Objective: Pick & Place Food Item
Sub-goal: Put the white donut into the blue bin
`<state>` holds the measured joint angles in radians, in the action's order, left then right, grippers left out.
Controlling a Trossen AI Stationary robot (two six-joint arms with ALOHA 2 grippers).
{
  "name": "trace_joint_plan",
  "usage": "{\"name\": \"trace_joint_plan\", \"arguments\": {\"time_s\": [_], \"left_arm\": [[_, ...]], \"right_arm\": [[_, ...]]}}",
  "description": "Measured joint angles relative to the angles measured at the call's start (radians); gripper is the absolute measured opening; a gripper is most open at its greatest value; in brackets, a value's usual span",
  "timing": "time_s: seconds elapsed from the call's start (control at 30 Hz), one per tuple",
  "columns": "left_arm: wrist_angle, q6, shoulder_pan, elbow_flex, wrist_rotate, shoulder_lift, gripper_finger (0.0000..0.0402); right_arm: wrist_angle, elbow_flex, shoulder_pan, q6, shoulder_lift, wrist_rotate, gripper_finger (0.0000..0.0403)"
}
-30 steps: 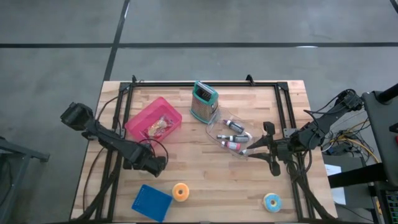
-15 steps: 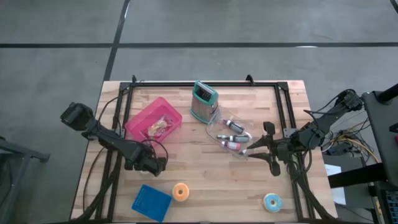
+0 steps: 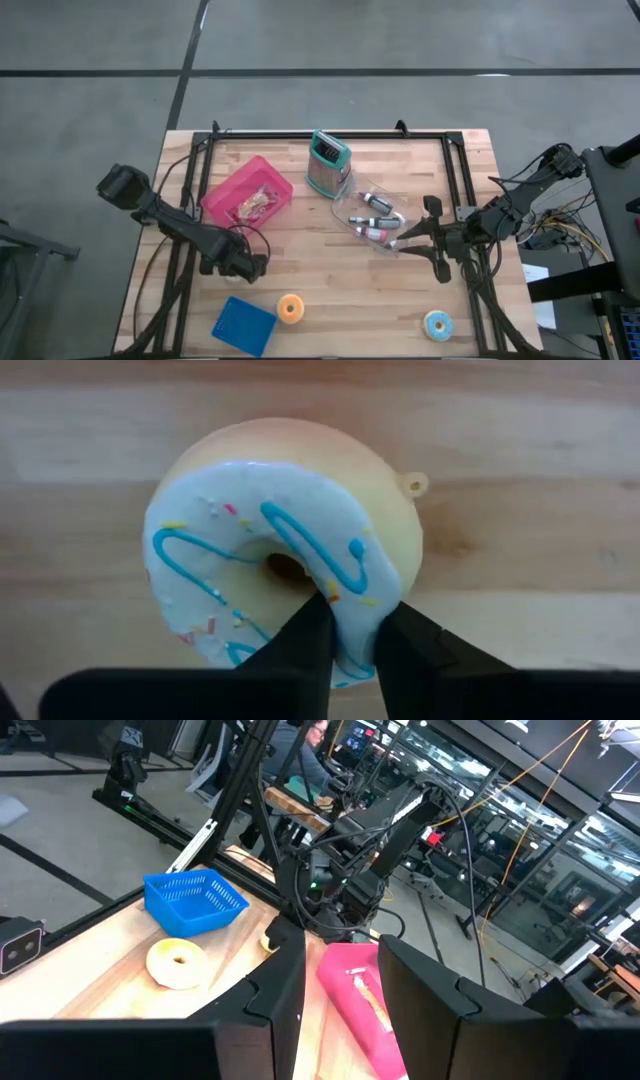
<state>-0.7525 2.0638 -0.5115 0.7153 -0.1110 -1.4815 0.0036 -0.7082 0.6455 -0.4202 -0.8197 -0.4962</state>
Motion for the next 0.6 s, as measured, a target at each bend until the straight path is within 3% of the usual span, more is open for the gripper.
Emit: {"name": "trace_joint_plan", "arguments": {"time_s": [0.3,0.6], "left_arm": [[-0.065,0.001,-0.001,0.047,-0.004,0.051,0.0059],[-0.219,-0.050,-0.001,0.153,0.059,0.087,0.0056]], "right_arm": [[0.000,0.000,0.000,0.000,0.000,0.000,0.0123],[0.000,0.000,0.000,0.000,0.000,0.000,0.0123]]}}
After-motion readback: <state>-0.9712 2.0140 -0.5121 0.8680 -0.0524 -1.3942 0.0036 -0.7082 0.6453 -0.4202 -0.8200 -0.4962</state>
